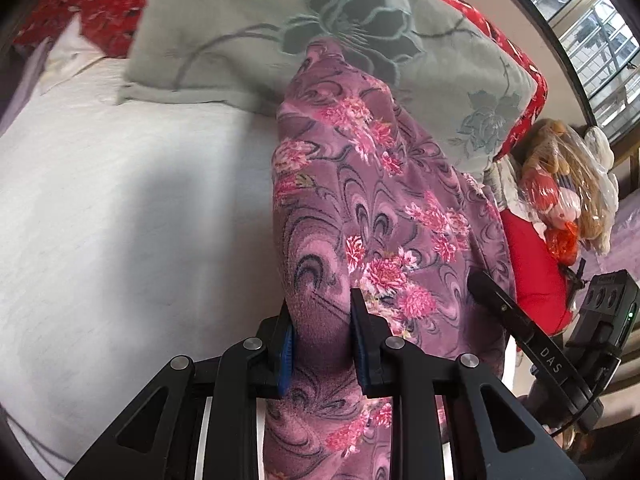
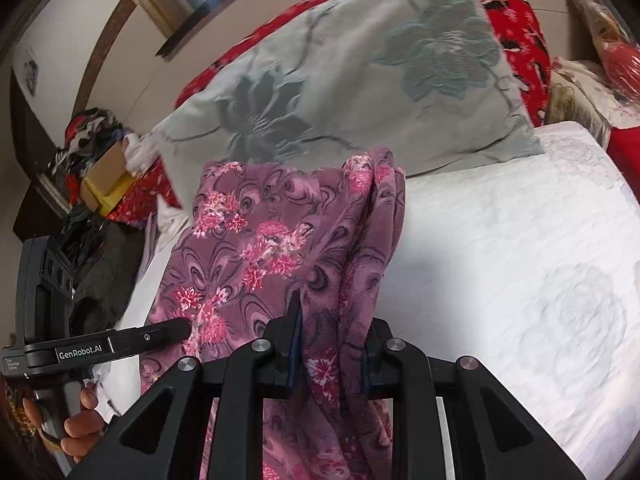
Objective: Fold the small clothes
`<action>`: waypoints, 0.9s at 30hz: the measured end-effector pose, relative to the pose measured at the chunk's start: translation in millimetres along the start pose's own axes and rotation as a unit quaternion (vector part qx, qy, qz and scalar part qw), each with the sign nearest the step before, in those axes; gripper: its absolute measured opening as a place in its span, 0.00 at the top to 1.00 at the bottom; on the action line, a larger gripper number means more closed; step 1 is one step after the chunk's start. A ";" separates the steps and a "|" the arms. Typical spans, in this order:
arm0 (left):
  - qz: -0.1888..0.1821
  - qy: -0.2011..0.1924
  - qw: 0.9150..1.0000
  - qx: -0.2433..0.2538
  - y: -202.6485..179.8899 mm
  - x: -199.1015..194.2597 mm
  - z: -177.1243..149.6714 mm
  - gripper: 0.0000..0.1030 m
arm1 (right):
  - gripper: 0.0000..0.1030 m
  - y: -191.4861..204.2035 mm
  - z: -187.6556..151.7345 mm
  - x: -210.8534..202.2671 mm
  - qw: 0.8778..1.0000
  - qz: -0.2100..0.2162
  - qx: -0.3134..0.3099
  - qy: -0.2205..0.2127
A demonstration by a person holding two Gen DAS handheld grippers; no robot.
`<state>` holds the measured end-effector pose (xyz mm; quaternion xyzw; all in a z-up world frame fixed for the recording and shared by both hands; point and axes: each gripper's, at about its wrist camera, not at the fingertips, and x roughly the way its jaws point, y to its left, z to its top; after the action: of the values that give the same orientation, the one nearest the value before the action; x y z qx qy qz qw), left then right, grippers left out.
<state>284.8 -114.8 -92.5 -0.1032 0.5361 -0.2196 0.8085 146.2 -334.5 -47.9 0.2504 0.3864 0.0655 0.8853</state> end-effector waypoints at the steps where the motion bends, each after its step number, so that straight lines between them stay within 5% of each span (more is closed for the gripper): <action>1: 0.003 -0.002 1.000 -0.002 5.8 -9.0 -7.0 0.78 | 0.79 6.2 -3.2 0.0 1.000 0.002 -0.003 0.001; 8: 0.017 0.002 1.000 -0.026 58.3 -54.5 -43.8 0.78 | 0.79 39.6 -31.7 18.2 0.999 0.022 -0.006 0.022; 16: 0.042 0.034 0.997 -0.054 97.2 -32.9 -69.0 0.72 | 0.77 42.6 -67.3 59.4 0.998 0.008 -0.003 0.067; 21: 0.034 0.019 0.998 -0.049 108.4 -57.1 -77.5 0.66 | 0.62 9.2 -77.8 64.1 0.997 0.001 0.034 0.074; 27: 0.045 -0.051 0.998 -0.013 97.7 -100.1 -66.9 0.68 | 0.70 -17.9 -66.5 26.9 0.997 -0.003 0.073 0.032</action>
<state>214.7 22.6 -76.6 -0.1010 0.5012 -0.1703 0.8424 115.8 -315.5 -112.6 0.3111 0.4188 0.0420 0.8521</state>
